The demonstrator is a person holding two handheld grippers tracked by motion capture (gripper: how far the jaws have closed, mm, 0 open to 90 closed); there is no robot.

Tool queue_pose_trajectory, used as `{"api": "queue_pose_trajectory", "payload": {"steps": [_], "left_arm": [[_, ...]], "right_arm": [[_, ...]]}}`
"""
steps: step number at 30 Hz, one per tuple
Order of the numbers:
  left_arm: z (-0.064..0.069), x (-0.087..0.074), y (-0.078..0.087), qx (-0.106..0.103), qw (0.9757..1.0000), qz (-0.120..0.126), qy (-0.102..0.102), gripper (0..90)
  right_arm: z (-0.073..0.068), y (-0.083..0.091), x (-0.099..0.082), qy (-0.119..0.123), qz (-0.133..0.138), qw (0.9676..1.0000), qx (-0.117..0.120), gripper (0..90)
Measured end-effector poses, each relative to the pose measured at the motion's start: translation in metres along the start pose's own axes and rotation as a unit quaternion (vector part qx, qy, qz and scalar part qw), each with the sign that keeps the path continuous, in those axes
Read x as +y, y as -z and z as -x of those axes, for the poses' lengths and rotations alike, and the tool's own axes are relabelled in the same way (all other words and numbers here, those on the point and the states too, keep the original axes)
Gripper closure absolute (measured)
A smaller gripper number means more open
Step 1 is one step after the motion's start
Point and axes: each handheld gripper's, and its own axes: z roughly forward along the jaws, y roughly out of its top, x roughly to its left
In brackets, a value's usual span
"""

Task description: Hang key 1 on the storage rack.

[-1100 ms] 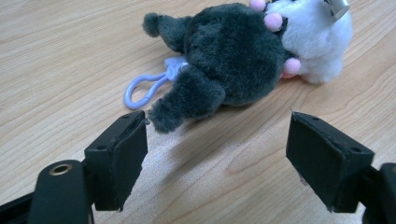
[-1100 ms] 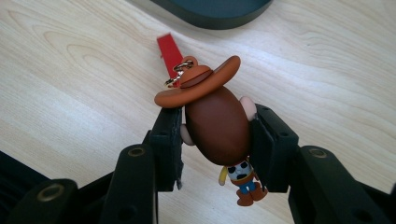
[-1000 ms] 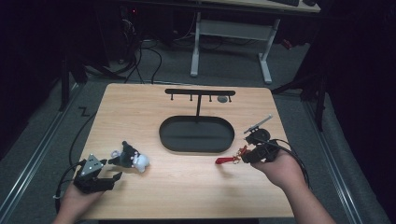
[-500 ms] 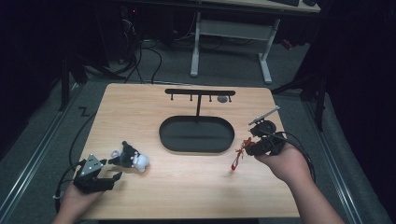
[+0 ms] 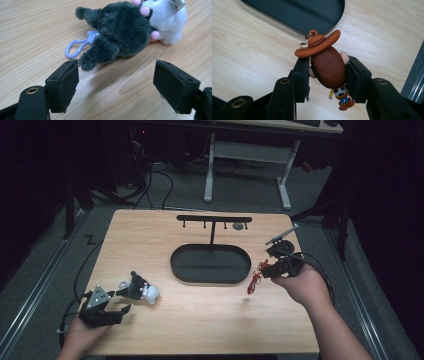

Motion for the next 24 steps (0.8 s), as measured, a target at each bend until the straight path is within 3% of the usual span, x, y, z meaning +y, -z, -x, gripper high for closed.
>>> {"api": "queue_pose_trajectory", "payload": {"steps": [13, 24], "left_arm": [[0.0, -0.001, 0.001, -0.001, 1.0, 0.004, 0.004, 21.1], [0.0, -0.001, 0.001, -0.001, 1.0, 0.005, 0.002, 21.0]], "right_arm": [[0.003, 0.001, 0.029, -0.005, 0.014, 0.9999, -0.005, 57.7], [0.014, 0.0, 0.053, -0.026, 0.03, 0.9992, -0.001, 57.7]]}}
